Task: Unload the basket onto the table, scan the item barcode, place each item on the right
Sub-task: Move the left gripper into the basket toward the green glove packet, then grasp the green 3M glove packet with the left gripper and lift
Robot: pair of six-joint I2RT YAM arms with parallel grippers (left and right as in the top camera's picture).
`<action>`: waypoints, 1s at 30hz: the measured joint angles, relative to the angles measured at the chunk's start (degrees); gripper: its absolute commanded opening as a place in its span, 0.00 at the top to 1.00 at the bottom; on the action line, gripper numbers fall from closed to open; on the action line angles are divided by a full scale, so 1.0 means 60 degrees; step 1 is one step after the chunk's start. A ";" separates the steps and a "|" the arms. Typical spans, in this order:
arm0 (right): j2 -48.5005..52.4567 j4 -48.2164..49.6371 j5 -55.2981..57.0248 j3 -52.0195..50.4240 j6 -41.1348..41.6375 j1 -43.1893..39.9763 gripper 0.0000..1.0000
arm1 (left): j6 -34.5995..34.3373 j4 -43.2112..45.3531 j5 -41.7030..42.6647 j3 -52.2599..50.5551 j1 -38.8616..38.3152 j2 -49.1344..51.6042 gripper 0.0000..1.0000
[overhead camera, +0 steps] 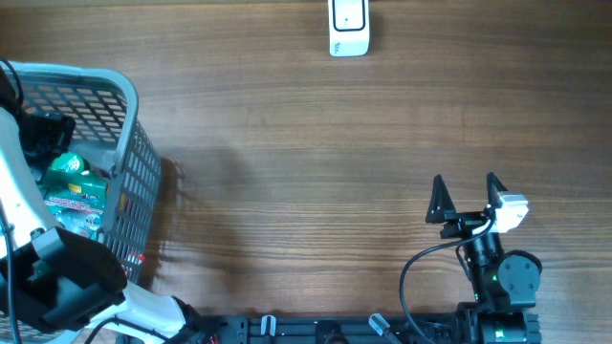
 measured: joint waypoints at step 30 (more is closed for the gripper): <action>0.0000 0.0000 0.0000 0.0000 0.0000 -0.0004 0.00 | -0.0033 0.0379 -0.0251 -0.1413 0.0000 -0.0175 0.96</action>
